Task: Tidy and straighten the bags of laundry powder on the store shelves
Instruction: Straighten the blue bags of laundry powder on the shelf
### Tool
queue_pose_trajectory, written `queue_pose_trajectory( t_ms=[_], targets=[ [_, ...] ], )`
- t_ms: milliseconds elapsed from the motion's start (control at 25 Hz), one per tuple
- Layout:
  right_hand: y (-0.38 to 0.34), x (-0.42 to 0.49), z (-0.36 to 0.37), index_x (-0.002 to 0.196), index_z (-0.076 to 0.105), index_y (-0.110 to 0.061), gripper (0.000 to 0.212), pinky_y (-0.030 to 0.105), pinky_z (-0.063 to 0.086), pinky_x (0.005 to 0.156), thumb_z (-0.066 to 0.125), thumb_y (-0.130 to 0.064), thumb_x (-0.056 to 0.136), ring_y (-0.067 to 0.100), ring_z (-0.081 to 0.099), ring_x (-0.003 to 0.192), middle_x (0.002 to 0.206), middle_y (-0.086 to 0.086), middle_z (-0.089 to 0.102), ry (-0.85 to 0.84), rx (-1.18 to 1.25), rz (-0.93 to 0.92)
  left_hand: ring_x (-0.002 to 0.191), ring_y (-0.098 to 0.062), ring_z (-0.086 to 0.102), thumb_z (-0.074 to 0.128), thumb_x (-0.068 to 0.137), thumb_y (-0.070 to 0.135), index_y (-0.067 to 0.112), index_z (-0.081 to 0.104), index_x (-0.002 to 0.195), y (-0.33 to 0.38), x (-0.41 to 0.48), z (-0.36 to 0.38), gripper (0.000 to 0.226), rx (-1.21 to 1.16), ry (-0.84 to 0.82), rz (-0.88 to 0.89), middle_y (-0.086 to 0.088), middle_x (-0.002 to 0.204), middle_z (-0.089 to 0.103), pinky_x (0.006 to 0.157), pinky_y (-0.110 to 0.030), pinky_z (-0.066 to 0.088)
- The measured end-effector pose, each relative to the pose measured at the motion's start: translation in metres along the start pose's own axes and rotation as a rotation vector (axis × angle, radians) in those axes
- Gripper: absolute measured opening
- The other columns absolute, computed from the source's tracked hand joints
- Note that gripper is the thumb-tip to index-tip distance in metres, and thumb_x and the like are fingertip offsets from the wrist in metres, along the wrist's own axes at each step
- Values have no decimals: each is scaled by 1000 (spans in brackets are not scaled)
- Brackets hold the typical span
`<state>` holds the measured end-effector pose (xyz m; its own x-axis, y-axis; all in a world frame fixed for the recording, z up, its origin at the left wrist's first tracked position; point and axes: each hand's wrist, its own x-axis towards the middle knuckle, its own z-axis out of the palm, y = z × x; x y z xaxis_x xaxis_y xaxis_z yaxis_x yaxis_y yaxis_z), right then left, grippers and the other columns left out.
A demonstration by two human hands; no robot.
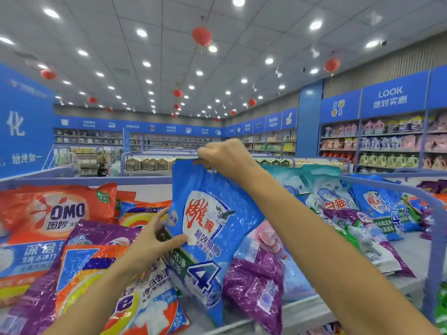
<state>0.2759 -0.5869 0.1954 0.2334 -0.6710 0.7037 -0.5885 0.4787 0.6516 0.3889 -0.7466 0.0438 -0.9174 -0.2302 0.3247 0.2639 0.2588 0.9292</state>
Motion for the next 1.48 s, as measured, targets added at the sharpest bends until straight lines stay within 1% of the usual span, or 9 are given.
queue_pose_trajectory(
  t_ms=[80,240,440,600,720,840,1040,1320,1480],
  targets=[
    [13,13,-9,56,53,-13,33,14,20,42,84,-19,64,14,29,30,44,-2,47,62,-73,-22,110,-10,55,81,21,71,41,46,120,7,3,-9,109,84,-53,25,11,116,60,85,-27,47],
    [28,34,-24,53,54,-14,35,15,21,43,57,-37,79,16,39,29,43,-3,50,198,-76,22,73,-8,70,85,13,54,21,61,92,21,-6,-3,89,18,-132,65,3,83,74,59,-15,51],
    [17,33,-20,41,41,-21,49,16,16,46,31,-53,77,12,30,26,33,-8,42,146,-194,140,83,-26,71,94,14,42,6,56,110,15,-23,-1,109,-176,-285,-30,-13,97,73,64,-28,57],
    [2,26,-14,47,54,-22,47,21,19,49,44,-54,79,13,43,31,38,-8,48,89,-208,256,79,-28,71,96,11,30,2,60,104,10,-32,5,104,-225,-276,-51,-18,96,72,63,-30,57],
    [-1,7,-23,83,65,-15,33,26,33,61,57,-47,85,20,61,72,77,0,68,6,214,507,73,-28,71,95,10,36,2,65,95,8,-37,14,96,-222,-192,-32,-18,91,73,58,-28,56],
    [-2,-45,-36,114,58,-12,40,27,40,87,60,-41,86,16,54,103,111,1,62,312,505,801,78,-29,72,94,13,41,-2,62,104,0,-42,15,106,-232,-96,-14,-16,94,73,59,-28,56],
    [-28,-118,-27,108,58,-12,35,34,44,75,41,-41,97,24,57,93,99,5,61,139,1555,1520,78,-29,72,94,14,40,2,60,107,-5,-49,10,106,-259,-60,-15,-15,94,73,58,-29,57],
    [-26,-82,-6,89,54,21,35,33,38,64,46,-11,97,22,50,71,75,24,56,163,1264,1351,76,-25,72,93,10,44,7,62,102,-9,-58,19,105,-280,-65,-70,-11,91,74,56,-27,57],
    [-39,-75,-17,91,60,-2,36,30,46,65,42,-32,99,20,58,70,76,10,63,62,1473,1434,71,-29,71,93,7,42,3,61,103,-11,-63,4,108,-324,13,-81,-16,92,73,52,-30,57]
  ],
)
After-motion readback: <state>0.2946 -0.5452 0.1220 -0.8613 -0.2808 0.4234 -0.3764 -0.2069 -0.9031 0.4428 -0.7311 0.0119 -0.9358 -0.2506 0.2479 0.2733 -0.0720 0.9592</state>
